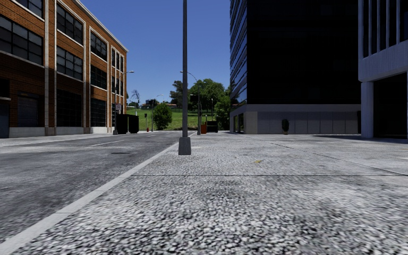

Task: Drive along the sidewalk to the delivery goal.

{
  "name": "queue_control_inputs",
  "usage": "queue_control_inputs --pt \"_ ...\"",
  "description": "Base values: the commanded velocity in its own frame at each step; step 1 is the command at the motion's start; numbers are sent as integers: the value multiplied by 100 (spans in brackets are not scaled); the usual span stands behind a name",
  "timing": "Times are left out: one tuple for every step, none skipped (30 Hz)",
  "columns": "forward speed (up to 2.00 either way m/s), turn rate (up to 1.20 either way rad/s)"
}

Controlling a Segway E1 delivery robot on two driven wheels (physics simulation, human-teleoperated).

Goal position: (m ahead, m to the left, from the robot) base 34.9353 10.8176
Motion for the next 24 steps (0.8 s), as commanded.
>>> queue_control_inputs --pt "0 0" --pt "0 0" --pt "0 0" --pt "0 0" --pt "0 0" --pt "0 0" --pt "0 0" --pt "0 0" --pt "0 0" --pt "0 0" --pt "0 0" --pt "0 0" --pt "0 0" --pt "0 0" --pt "0 0" --pt "0 0" --pt "0 0" --pt "0 0" --pt "0 0" --pt "0 0" --pt "0 0" --pt "0 0" --pt "0 0" --pt "0 0"
